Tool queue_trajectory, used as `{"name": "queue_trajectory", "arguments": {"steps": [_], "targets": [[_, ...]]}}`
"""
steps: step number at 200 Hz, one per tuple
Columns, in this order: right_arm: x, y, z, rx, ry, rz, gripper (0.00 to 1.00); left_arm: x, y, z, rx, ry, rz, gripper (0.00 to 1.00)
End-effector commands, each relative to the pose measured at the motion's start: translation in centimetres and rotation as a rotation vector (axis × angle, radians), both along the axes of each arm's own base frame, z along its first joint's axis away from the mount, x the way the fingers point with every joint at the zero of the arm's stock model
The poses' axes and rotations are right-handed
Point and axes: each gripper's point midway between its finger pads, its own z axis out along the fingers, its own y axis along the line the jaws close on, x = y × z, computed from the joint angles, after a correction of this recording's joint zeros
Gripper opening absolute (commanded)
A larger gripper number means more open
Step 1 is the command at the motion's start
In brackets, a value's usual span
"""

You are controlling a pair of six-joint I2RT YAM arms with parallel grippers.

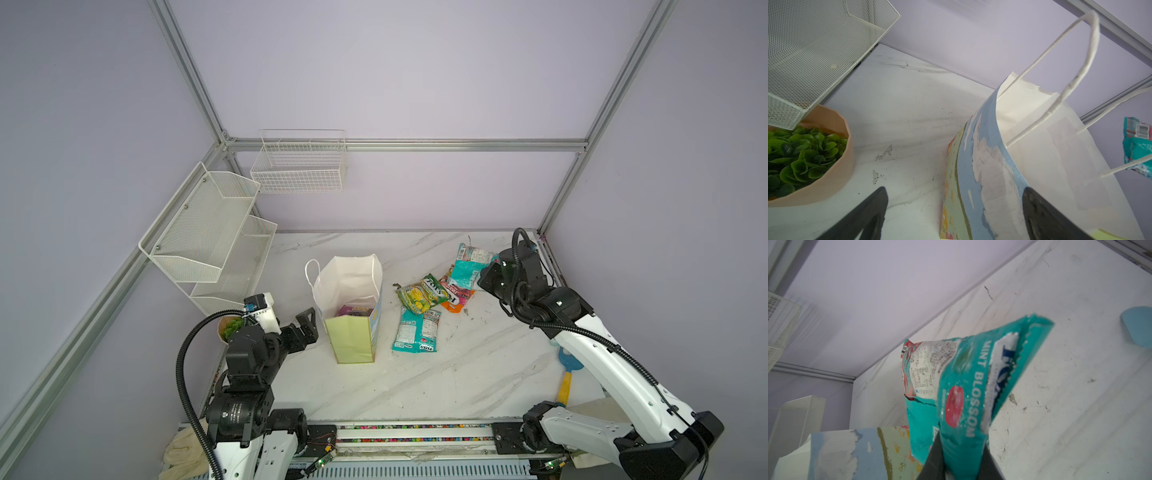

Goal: Place the snacks into the paper bag
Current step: Place the snack in the paper bag.

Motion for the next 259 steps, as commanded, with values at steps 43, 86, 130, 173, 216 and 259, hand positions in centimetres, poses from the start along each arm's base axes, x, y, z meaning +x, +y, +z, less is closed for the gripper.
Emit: {"name": "queue_trajectory", "arguments": {"steps": [43,86,130,173,216,259], "targets": [[0.8,10.4,11.0,-0.185,-0.214,0.18,0.0,0.0,-0.9,0.4,-0.019,-0.05,-0.048,1.0],[-0.3,16.9,14.8,-0.292,-0.312,0.265,0.0,-0.1,-1.2,0.7,-0.024,-0.065,-0.067,1.0],[-3.2,23.6,15.6,-0.464,-0.404,0.322,0.0,-0.1,-1.2,0.8,-0.023,-0.07,-0.064,1.0],[-4.2,25.9,13.2,-0.544,-0.398,0.35,0.0,-0.1,-1.2,0.7,-0.022,-0.067,-0.065,1.0],[-4.2,27.3,10.6,-0.613,-0.368,0.401,0.0,-0.1,-1.2,0.6,-0.023,-0.063,-0.061,1.0],[-4.4,28.5,9.2,-0.652,-0.355,0.438,0.0,0.0,-1.2,0.6,-0.024,-0.061,-0.061,1.0]]}}
